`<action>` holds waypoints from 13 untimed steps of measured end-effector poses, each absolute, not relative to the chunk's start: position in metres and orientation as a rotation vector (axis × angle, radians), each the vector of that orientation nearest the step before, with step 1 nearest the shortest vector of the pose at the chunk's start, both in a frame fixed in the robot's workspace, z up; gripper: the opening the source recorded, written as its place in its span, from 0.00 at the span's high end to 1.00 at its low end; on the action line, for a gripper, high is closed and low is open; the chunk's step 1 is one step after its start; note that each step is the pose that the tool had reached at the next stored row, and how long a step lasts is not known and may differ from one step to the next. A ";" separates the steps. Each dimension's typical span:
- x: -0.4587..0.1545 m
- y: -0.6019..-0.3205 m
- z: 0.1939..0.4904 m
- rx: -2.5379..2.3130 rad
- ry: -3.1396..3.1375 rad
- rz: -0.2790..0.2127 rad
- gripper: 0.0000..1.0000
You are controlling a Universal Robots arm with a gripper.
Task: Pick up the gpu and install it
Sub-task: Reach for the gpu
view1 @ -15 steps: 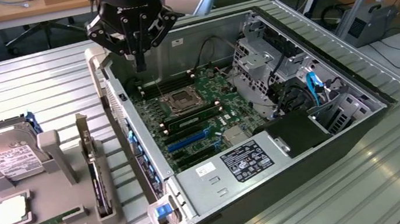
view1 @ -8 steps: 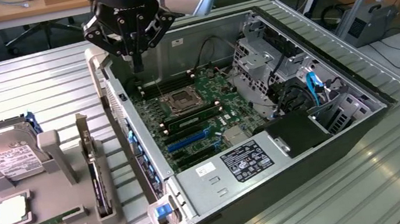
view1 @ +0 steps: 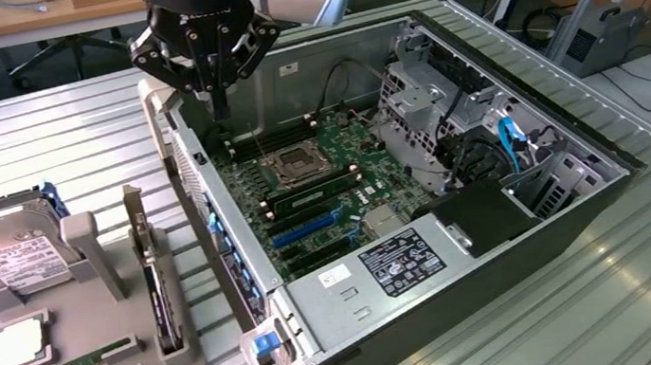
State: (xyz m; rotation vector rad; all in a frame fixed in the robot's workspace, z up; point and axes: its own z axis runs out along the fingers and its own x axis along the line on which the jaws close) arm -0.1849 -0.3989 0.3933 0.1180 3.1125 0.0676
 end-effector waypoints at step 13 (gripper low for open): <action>-0.194 -0.399 0.393 0.118 3.112 0.068 0.89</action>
